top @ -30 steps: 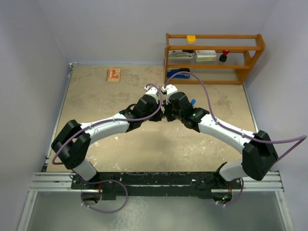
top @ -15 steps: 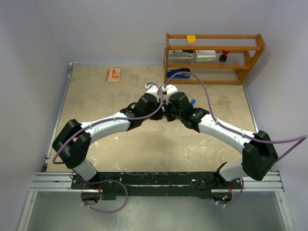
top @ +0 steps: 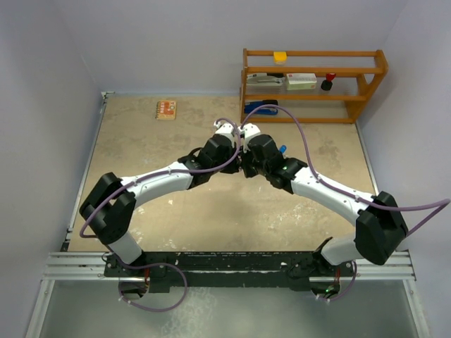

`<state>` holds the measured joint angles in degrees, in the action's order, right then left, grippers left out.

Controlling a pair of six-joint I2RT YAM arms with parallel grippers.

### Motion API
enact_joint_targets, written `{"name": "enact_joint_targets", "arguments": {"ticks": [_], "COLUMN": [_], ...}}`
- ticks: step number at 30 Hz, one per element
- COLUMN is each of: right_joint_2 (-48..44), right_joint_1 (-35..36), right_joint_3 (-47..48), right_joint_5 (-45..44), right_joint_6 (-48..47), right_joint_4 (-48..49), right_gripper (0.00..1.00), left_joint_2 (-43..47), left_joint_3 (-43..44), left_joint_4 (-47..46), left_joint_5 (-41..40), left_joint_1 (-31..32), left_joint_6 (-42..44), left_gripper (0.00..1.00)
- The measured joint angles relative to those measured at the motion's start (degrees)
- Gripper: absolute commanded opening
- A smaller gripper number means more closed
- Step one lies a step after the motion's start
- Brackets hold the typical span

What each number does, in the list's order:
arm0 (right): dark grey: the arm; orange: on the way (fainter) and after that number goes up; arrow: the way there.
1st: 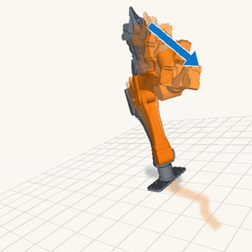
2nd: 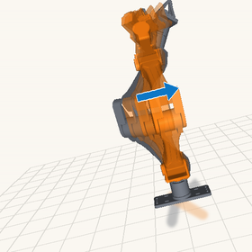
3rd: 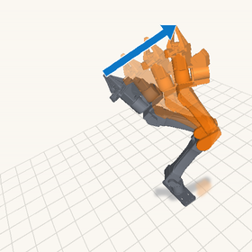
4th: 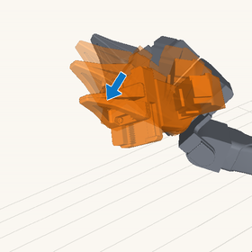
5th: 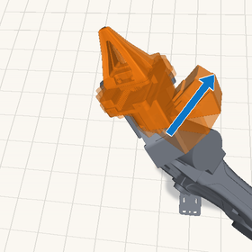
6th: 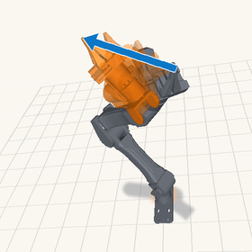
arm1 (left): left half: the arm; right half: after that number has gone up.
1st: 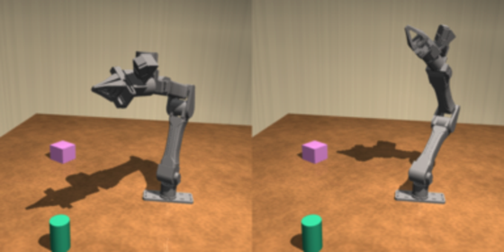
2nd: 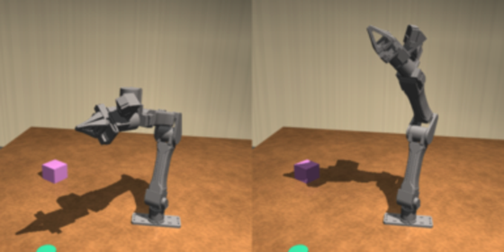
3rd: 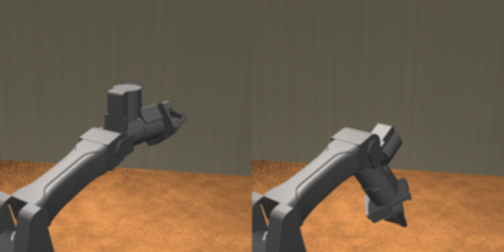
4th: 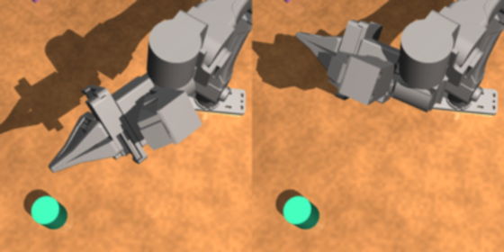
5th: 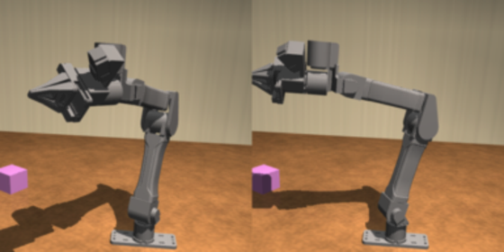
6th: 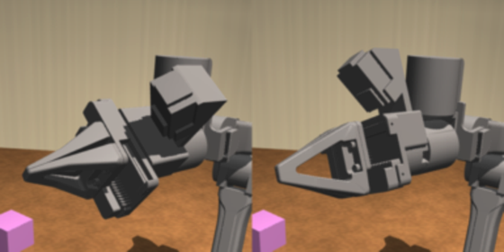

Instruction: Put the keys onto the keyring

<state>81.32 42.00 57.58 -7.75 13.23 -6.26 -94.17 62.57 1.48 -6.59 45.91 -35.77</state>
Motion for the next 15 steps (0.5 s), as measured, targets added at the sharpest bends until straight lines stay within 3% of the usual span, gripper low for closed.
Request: {"name": "enact_joint_targets", "arguments": {"ticks": [15], "right_joint_2": [-0.09], "right_joint_1": [0.00], "right_joint_3": [-0.42], "right_joint_5": [-0.07], "right_joint_6": [-0.02], "right_joint_4": [0.04], "right_gripper": [0.00], "left_joint_2": [-0.63], "left_joint_3": [1.66], "left_joint_4": [0.98], "left_joint_5": [-1.79], "left_joint_1": [0.00], "left_joint_6": [-0.22], "left_gripper": [0.00]}}
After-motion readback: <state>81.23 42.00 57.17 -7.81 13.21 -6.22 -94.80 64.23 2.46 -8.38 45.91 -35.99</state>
